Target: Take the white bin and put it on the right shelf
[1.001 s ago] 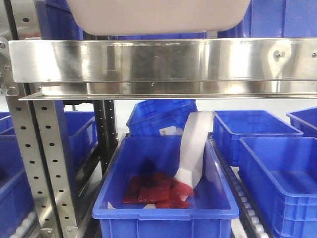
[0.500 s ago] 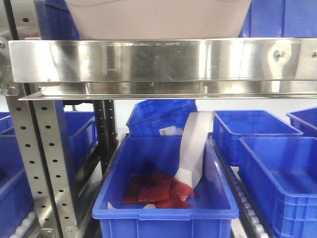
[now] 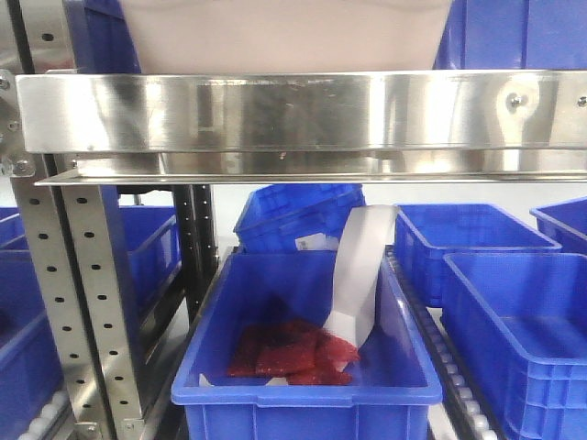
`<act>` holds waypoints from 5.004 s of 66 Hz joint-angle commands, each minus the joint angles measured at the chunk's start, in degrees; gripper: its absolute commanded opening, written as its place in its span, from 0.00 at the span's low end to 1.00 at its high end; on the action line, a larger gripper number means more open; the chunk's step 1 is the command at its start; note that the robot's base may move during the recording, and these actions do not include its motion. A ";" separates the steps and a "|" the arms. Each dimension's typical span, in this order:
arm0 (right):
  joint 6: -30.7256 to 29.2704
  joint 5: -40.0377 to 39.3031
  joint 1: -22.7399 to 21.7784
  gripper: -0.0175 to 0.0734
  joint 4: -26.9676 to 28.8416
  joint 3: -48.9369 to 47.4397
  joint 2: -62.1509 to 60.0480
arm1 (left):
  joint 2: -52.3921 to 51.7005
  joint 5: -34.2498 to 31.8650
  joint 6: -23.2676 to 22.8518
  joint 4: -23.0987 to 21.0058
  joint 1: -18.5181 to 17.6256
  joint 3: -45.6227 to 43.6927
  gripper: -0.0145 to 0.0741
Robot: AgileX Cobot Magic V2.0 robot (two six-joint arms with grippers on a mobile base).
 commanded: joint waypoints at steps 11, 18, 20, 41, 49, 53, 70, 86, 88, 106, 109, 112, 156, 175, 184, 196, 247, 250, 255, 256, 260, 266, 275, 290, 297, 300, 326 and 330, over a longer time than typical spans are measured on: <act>-2.57 -8.44 -1.09 0.86 4.35 -2.27 -3.07 | -2.85 -5.17 0.87 -4.55 0.10 -2.19 0.71; -2.76 -7.05 -1.90 0.85 4.35 -2.27 -3.07 | -2.85 -4.06 0.87 -5.10 1.34 -2.19 0.64; -3.28 -6.58 -2.00 0.83 4.16 -2.27 -3.07 | -2.85 -3.94 0.87 -5.10 1.37 -2.19 0.58; -4.54 -4.44 -2.00 0.26 3.53 -2.27 -2.37 | -2.72 -4.09 0.77 -6.28 1.83 -2.19 0.04; -4.54 -3.79 -2.00 0.26 3.05 -2.27 -3.17 | -4.00 -4.06 0.77 -5.13 1.64 -2.19 0.03; -4.48 -5.87 -1.73 0.26 1.65 -2.27 -4.45 | -5.81 -7.69 0.77 -2.24 1.26 -2.19 0.03; -4.44 -20.00 -1.29 0.26 -10.35 2.17 -14.77 | -15.43 -25.50 0.44 10.09 -2.06 1.19 0.03; -4.54 -35.60 1.69 0.26 -22.65 16.14 -25.93 | -21.45 -41.40 0.79 17.30 -8.10 12.99 0.03; -4.54 -36.51 2.11 0.26 -23.95 18.16 -27.26 | -22.17 -42.26 0.79 18.64 -9.03 14.66 0.03; -5.44 -42.67 2.52 0.26 -26.12 37.08 -39.25 | -33.36 -53.79 0.83 21.36 -14.16 32.19 0.03; -6.63 -44.43 2.52 0.26 -26.15 40.17 -41.75 | -36.06 -54.35 0.83 21.36 -14.16 35.25 0.03; -7.44 -45.66 2.52 0.26 -26.15 43.39 -44.94 | -39.30 -54.35 0.83 21.63 -14.16 38.65 0.03; -7.70 -34.87 2.52 0.26 -26.15 61.58 -83.68 | -81.47 -53.86 0.83 21.80 -14.16 66.91 0.03; -7.70 -37.78 2.52 0.26 -25.85 61.58 -83.89 | -83.16 -53.63 0.83 21.80 -14.16 67.17 0.03; -7.70 -37.47 2.52 0.26 -25.85 61.58 -83.89 | -83.16 -53.63 0.83 21.80 -14.16 67.17 0.03; -7.70 -37.47 2.52 0.26 -25.85 61.58 -83.89 | -83.16 -53.63 0.83 21.80 -14.16 67.17 0.03; 29.91 -55.03 3.19 0.26 -72.02 72.23 -83.89 | -83.16 -53.48 0.83 21.80 -14.16 67.17 0.03; 33.59 -59.62 3.19 0.26 -76.63 75.18 -84.21 | -83.16 -53.48 0.83 21.80 -14.16 67.17 0.03; 37.16 -65.29 3.19 0.26 -82.09 79.51 -86.29 | -83.16 -53.48 0.83 21.80 -14.16 67.17 0.03; 37.44 -65.72 3.19 0.26 -82.58 80.46 -87.23 | -83.16 -53.48 0.83 21.80 -14.16 67.17 0.03; 37.53 -64.37 3.19 0.26 -82.92 82.63 -90.96 | -83.16 -53.48 0.83 21.80 -14.16 67.17 0.03; 37.53 -56.61 3.19 0.26 -82.92 84.19 -96.41 | -83.16 -53.48 0.83 21.80 -14.16 67.17 0.03; 37.87 -46.09 3.19 0.26 -82.86 84.52 -98.91 | -83.16 -53.48 0.83 21.80 -14.16 67.17 0.03; 38.00 -44.60 5.03 0.26 -82.98 84.93 -98.98 | -83.03 -53.48 0.83 21.80 -14.16 67.17 0.03; 38.00 -44.63 6.15 0.26 -83.09 84.93 -98.98 | -83.03 -53.48 0.83 21.80 -14.16 67.17 0.03; 38.00 -45.09 6.15 0.26 -83.09 84.93 -98.98 | -83.03 -53.48 0.83 21.80 -14.16 67.17 0.03; 41.73 -49.57 6.15 0.26 -87.41 84.93 -98.98 | -83.03 -53.48 0.83 21.80 -14.16 67.17 0.03; 41.67 -48.84 6.15 0.26 -87.41 84.93 -98.98 | -83.03 -53.48 0.83 21.80 -14.16 67.17 0.03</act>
